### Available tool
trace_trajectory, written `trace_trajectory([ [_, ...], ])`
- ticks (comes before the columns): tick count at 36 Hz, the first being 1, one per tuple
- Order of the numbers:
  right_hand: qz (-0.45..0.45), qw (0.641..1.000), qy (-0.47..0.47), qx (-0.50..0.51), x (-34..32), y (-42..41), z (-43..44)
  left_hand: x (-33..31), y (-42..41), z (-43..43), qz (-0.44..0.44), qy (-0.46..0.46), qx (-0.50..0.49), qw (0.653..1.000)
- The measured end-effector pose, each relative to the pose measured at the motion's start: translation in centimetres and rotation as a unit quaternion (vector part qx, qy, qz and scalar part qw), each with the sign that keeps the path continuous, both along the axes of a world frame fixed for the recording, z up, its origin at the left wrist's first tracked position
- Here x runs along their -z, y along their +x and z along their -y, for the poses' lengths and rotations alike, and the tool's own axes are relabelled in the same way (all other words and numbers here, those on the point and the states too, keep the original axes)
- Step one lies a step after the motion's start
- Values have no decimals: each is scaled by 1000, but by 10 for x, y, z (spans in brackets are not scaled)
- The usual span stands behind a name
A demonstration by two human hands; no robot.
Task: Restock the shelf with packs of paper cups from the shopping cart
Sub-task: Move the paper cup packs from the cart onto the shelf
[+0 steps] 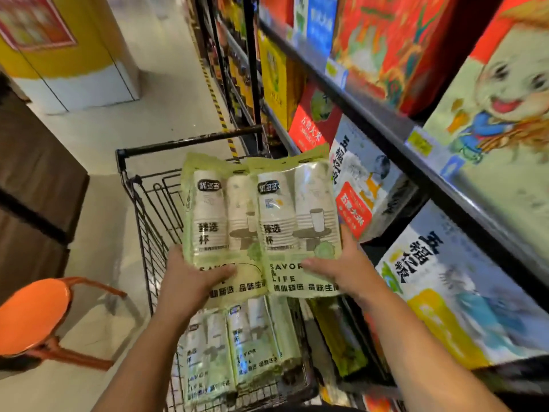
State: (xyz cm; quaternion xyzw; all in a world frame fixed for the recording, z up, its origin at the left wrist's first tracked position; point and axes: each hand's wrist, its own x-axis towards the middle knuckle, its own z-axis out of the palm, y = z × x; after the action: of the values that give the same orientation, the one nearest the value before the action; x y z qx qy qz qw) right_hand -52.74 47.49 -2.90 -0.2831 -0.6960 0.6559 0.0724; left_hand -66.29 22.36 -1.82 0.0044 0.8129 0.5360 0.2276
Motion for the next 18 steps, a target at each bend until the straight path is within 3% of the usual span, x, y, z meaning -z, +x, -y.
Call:
trace_trajectory([
  [9,-65,990,-17,122,-27,48,48,-26,4,15,-32,27,112,993],
  [18,-16,965,22,262,-9,121,150,-8,26,55,-2,38,230,972],
])
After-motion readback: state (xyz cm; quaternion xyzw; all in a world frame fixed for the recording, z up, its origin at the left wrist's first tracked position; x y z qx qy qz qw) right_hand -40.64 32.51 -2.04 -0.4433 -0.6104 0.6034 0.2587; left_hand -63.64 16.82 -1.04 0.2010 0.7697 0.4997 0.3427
